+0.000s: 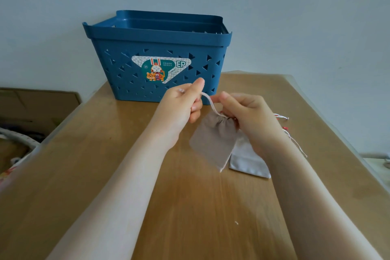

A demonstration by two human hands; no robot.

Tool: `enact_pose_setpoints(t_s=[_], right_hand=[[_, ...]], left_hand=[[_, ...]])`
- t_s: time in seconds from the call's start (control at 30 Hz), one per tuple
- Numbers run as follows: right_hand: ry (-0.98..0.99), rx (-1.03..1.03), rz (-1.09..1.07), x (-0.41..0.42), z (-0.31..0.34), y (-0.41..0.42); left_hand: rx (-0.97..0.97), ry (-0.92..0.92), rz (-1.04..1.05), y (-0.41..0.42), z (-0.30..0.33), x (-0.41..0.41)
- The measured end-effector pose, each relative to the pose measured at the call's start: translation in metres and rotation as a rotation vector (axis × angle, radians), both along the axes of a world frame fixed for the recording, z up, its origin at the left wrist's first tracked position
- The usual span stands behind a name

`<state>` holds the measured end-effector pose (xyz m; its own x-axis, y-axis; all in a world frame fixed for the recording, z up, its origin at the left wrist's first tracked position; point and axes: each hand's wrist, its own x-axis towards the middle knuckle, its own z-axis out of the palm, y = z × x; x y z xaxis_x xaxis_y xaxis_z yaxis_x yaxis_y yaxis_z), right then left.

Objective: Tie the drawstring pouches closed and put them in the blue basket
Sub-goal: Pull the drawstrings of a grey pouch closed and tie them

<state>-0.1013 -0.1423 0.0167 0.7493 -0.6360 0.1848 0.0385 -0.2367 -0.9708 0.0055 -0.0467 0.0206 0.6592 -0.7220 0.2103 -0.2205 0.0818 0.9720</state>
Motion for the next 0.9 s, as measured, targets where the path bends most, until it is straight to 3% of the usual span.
enact_pose_setpoints(t_s=[0.27,0.77,0.83,0.9], right_hand=[[-0.005,-0.12,0.155,-0.002,0.0,0.006],[-0.137,0.252,0.047,-0.003,0.0,-0.006],[-0.143,0.27,0.01,-0.002,-0.001,-0.006],[-0.143,0.243,-0.029,-0.002,0.0,-0.005]], left_hand=[[-0.092,0.171,-0.098,0.003,0.003,0.0],[0.044,-0.033,-0.155,-0.006,-0.008,-0.019],[0.036,0.018,-0.144,-0.006,-0.009,-0.016],[0.049,0.191,-0.146,-0.006,-0.008,-0.013]])
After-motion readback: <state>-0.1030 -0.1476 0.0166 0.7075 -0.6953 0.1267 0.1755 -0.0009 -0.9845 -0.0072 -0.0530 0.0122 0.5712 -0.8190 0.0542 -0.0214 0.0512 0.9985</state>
